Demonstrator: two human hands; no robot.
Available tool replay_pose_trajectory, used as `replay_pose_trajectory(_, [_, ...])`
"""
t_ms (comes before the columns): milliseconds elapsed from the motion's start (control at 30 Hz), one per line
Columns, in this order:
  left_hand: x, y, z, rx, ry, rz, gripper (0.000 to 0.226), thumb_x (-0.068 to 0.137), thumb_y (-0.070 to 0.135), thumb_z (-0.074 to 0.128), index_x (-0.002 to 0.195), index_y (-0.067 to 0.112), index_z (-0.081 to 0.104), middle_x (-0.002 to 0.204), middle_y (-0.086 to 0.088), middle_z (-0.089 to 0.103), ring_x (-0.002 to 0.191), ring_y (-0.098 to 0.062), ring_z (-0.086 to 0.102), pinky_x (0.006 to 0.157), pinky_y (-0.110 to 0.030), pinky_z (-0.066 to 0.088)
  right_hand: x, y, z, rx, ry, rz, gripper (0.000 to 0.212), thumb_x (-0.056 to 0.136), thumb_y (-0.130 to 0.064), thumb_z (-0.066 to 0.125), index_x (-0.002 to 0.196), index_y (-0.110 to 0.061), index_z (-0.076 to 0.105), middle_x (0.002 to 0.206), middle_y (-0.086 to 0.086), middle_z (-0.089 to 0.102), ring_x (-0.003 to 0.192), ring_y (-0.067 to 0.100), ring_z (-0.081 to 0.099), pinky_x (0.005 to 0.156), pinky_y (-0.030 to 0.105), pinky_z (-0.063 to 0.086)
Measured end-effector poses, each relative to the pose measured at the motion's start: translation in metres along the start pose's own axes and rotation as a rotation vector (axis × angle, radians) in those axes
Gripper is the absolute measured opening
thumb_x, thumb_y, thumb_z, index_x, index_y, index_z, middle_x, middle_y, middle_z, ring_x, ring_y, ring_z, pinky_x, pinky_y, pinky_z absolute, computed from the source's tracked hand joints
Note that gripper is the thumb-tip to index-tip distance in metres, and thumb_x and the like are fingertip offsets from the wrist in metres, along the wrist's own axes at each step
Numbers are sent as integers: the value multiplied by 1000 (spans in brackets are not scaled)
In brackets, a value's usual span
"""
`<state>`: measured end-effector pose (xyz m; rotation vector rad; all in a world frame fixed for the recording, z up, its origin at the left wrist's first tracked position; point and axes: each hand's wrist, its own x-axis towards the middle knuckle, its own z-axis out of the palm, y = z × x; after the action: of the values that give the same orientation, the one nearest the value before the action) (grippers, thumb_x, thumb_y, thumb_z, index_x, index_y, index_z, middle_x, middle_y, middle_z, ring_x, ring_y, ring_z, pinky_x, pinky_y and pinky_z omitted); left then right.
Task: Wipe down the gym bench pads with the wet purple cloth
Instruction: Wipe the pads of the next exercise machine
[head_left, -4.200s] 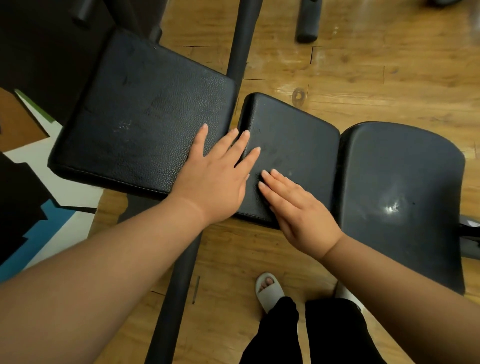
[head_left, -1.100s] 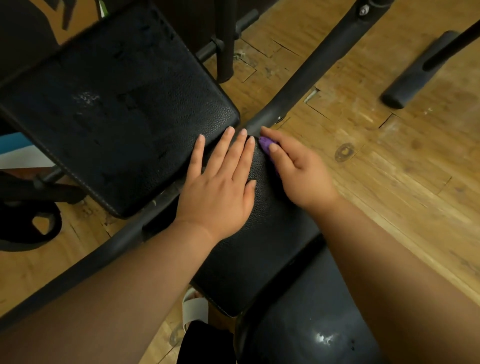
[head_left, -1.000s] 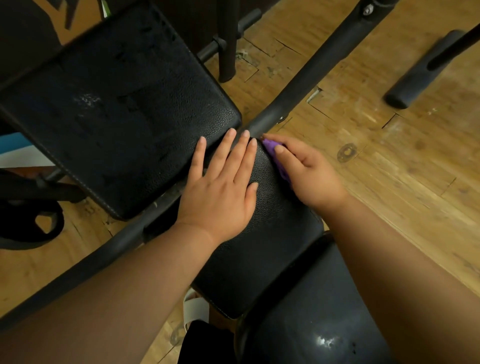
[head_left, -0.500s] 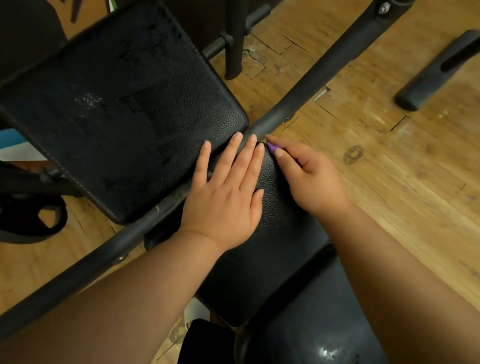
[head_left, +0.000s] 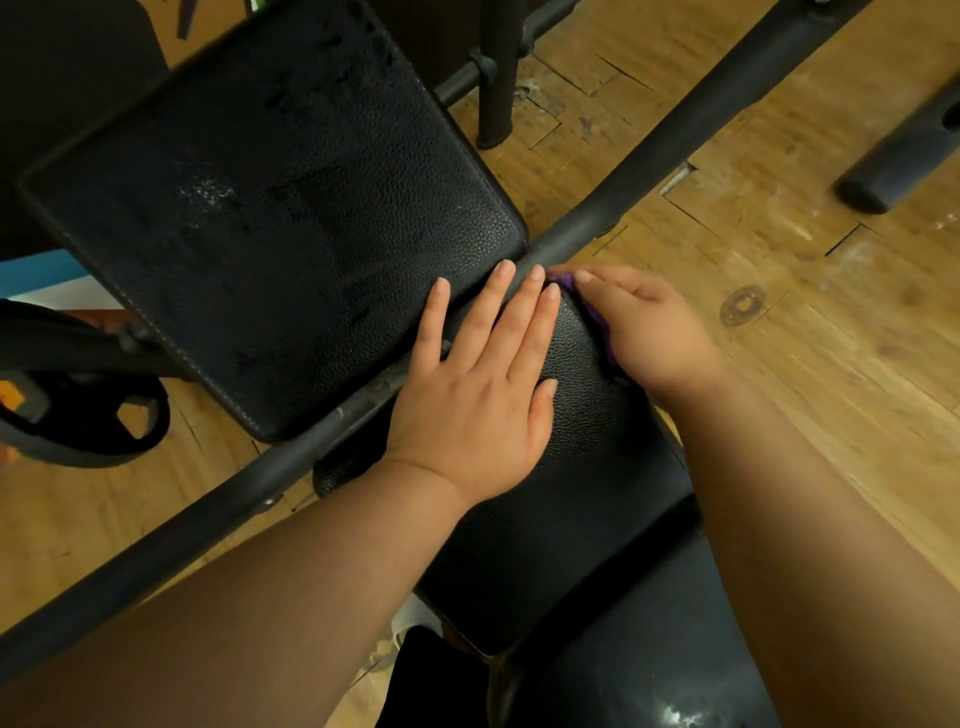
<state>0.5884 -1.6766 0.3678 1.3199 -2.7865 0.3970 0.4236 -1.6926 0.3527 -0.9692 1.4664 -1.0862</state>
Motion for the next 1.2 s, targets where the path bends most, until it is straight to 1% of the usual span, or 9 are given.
replay_pose_trajectory(167, [-1,0,0,2,4,-5,65,94,39,40,151,9,28,159,-5,26,148,-24,19,118,-55,6,5,0,-4,-123,-61,-14,24,100,-19,50,90,-25,72,80,-18,70,77,-6,62,72,10,45])
replay_pose_trajectory(300, [0,1,0,2,2,-4,65,93,38,39,151,9,29,158,-5,27,148,-25,19,118,-55,7,-7,16,-2,-137,31,-238,29,96,-24,46,114,-18,69,110,-6,70,104,4,62,92,18,44])
replay_pose_trajectory(433, [-1,1,1,0,6,-4,66,93,39,40,151,9,29,158,-5,27,148,-25,20,118,-55,7,6,8,-5,46,-45,69,25,100,-16,49,105,-6,71,102,22,70,86,27,62,80,33,46])
replay_pose_trajectory(567, [0,1,-1,-8,6,-10,66,93,39,39,151,10,28,159,-5,24,148,-25,18,118,-55,6,-2,8,-3,20,-10,-4,25,100,-16,48,95,-21,72,89,0,73,82,15,64,77,28,48])
replay_pose_trajectory(700, [0,2,-1,0,-6,-3,66,94,39,38,151,9,27,159,-4,24,148,-25,18,118,-56,8,-18,13,-4,68,70,-98,29,101,-15,46,99,-28,72,101,12,72,90,42,61,72,49,49])
replay_pose_trajectory(867, [1,1,-4,-20,-31,15,66,94,40,38,151,8,29,158,-5,27,148,-24,17,118,-56,6,2,3,-4,76,-39,65,29,100,-15,48,86,-24,73,81,-7,73,80,6,66,83,23,49])
replay_pose_trajectory(967, [4,-2,-12,-76,-38,33,66,91,40,40,147,7,35,156,-7,32,148,-26,16,118,-53,3,-12,10,-7,119,-36,-15,27,101,-10,44,106,-12,70,99,-2,72,90,9,65,83,21,50])
replay_pose_trajectory(1067, [22,-5,-22,-152,-12,43,55,91,36,41,136,5,50,151,-9,40,148,-28,17,119,-49,3,-31,20,-12,92,-5,-63,28,103,-14,41,108,-24,67,102,-7,69,86,23,60,72,45,47])
replay_pose_trajectory(1200, [36,-1,-16,-70,-32,-5,60,96,36,33,148,6,35,158,-7,29,149,-30,10,120,-46,3,-17,8,-9,89,-5,-41,28,102,-16,44,102,-28,69,85,-1,69,64,14,56,55,25,43])
